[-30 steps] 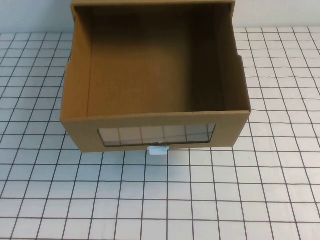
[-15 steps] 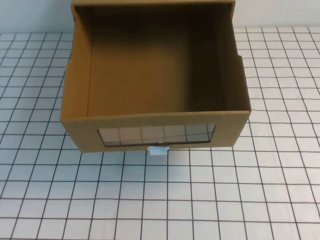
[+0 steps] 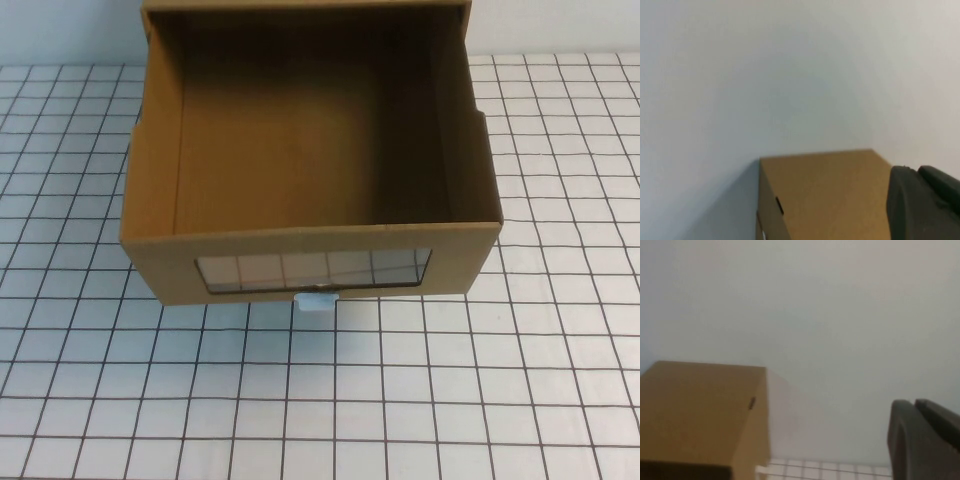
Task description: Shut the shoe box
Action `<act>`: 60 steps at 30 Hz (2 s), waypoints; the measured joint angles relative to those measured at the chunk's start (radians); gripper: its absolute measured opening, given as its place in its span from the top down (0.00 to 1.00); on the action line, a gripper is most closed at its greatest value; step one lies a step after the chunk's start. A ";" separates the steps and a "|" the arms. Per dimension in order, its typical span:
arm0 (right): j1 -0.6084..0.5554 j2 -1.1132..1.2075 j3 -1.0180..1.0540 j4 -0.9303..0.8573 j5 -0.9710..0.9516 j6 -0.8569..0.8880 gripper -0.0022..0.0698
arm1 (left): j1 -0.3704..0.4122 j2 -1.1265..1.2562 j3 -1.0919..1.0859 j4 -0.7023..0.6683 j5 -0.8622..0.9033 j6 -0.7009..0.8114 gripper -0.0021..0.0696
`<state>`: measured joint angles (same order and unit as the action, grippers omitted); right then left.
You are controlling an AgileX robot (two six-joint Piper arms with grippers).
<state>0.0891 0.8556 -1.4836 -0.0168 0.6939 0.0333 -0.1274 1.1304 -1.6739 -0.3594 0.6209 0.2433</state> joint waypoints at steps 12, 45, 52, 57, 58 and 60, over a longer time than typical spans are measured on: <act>0.061 0.093 0.170 0.271 0.225 -0.167 0.99 | 0.000 0.384 -0.140 -0.253 0.224 0.102 0.98; 0.818 0.508 0.573 0.813 -0.221 -0.725 0.99 | -0.004 0.924 -0.586 -0.409 0.533 -0.074 0.98; 0.858 0.622 0.533 1.026 -0.244 -0.965 0.99 | -0.058 0.930 -0.653 -0.395 0.432 0.001 0.98; 0.859 0.689 0.510 1.119 -0.262 -1.082 0.99 | -0.081 0.955 -0.657 -0.391 0.400 0.014 0.98; 0.859 0.703 0.501 1.124 -0.265 -1.099 0.99 | -0.081 0.966 -0.658 -0.391 0.400 0.014 0.98; 0.859 0.731 0.485 1.129 -0.278 -1.131 0.99 | -0.081 0.987 -0.658 -0.389 0.400 0.014 0.98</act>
<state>0.9476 1.5866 -0.9989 1.1120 0.4163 -1.0977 -0.2080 2.1176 -2.3318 -0.7483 1.0213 0.2576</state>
